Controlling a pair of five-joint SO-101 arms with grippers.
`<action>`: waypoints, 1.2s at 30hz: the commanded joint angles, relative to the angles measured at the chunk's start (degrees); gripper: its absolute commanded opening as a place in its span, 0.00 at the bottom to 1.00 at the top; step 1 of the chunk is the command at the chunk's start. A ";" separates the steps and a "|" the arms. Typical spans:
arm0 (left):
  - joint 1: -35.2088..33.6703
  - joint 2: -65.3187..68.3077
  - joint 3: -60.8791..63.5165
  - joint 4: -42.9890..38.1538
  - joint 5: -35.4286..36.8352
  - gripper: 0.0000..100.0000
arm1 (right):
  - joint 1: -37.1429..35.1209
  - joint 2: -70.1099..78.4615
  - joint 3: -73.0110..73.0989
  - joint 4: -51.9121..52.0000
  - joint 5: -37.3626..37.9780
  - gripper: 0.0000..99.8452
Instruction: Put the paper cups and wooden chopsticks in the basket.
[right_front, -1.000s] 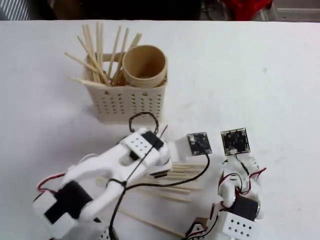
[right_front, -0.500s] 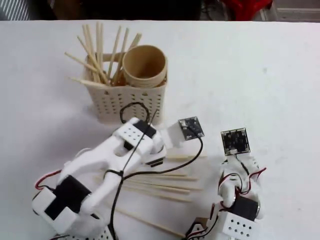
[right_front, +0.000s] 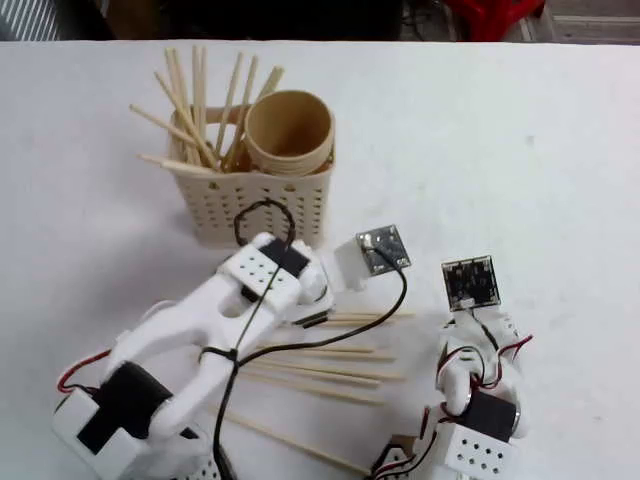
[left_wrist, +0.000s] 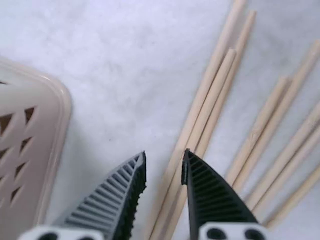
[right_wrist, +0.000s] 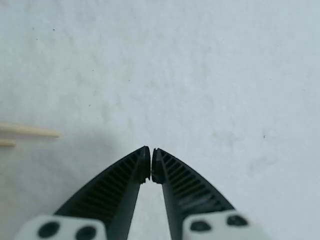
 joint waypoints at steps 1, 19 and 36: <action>-1.01 0.40 -1.23 -2.99 0.26 0.13 | 0.40 -0.48 0.35 0.13 0.18 0.02; -0.84 9.10 -5.10 -1.23 -1.32 0.13 | 0.40 -0.48 0.35 0.13 0.18 0.02; -1.63 13.05 -7.91 -1.93 -2.37 0.15 | 0.40 -0.48 0.35 0.13 0.18 0.02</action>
